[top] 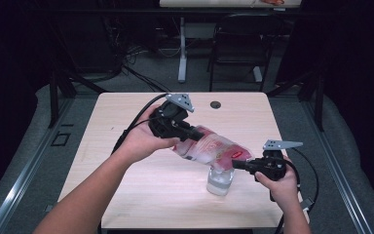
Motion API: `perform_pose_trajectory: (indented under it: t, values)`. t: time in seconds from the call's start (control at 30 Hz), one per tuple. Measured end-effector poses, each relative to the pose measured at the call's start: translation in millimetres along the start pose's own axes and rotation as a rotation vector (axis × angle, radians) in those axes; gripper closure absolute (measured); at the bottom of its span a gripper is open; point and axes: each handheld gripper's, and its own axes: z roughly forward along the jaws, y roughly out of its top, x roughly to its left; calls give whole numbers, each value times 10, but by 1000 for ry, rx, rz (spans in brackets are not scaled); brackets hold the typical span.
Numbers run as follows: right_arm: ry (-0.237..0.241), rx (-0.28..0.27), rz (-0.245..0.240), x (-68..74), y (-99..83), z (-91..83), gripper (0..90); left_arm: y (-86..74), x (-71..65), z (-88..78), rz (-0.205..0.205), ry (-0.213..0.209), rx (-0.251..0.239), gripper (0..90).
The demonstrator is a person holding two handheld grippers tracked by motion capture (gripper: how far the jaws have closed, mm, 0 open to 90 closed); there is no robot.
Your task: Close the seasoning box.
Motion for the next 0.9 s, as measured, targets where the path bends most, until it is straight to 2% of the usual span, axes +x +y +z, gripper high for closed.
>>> perform_pose_trajectory:
  t: [0.27, 0.9]
  values:
    - [-12, -2, -1, -9, -5, 17, 899, 16, -10, 7, 4, 0, 6, 857]
    - [30, 31, -3, 14, -1, 29, 900, 8, 3, -24, -8, -3, 3, 854]
